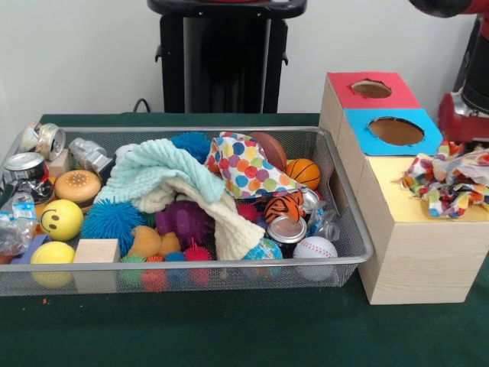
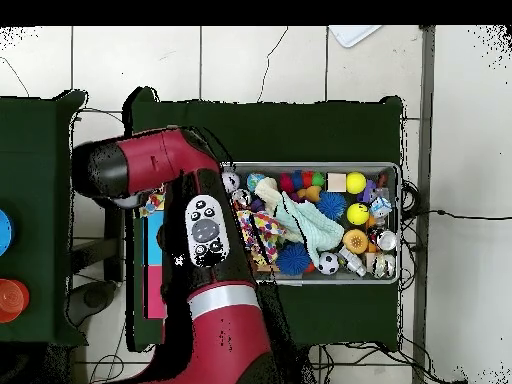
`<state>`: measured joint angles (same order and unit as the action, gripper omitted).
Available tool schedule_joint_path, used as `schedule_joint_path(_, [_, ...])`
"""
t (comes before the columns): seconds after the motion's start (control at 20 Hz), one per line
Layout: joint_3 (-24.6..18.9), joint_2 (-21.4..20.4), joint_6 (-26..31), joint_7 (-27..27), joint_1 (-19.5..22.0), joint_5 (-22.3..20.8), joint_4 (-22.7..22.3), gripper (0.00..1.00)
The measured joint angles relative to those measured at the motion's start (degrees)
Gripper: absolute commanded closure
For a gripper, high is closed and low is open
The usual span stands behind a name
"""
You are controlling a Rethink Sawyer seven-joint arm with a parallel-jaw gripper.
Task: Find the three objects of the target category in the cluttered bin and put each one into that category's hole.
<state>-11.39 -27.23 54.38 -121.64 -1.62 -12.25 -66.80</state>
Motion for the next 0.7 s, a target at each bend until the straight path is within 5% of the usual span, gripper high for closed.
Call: schedule_joint_path(0.7, [0.0, -2.0, 2.3, 0.0, 4.6, -2.4, -1.1, 1.00])
